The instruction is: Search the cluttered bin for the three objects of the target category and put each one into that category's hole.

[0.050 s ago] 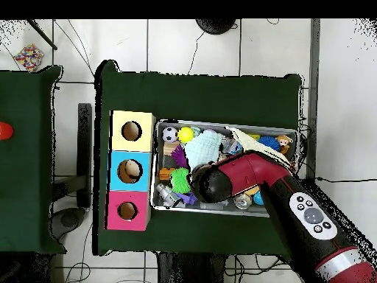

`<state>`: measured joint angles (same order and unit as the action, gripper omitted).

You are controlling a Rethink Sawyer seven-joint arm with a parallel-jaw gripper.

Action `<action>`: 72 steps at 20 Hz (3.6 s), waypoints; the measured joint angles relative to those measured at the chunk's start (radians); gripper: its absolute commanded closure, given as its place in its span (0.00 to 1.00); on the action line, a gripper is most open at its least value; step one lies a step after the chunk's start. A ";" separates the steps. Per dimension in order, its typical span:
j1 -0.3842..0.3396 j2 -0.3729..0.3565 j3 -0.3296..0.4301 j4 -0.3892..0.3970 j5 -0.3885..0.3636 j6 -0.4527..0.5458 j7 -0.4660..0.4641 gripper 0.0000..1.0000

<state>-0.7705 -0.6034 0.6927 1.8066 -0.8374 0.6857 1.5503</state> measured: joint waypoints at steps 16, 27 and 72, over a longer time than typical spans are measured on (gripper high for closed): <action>-0.002 0.013 0.034 -0.016 -0.002 0.000 0.000 0.00; -0.005 0.052 0.059 -0.062 -0.002 0.000 0.000 0.00; -0.005 0.139 0.086 -0.229 0.002 0.149 -0.072 0.00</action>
<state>-0.7750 -0.4643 0.7791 1.5773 -0.8357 0.8344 1.4784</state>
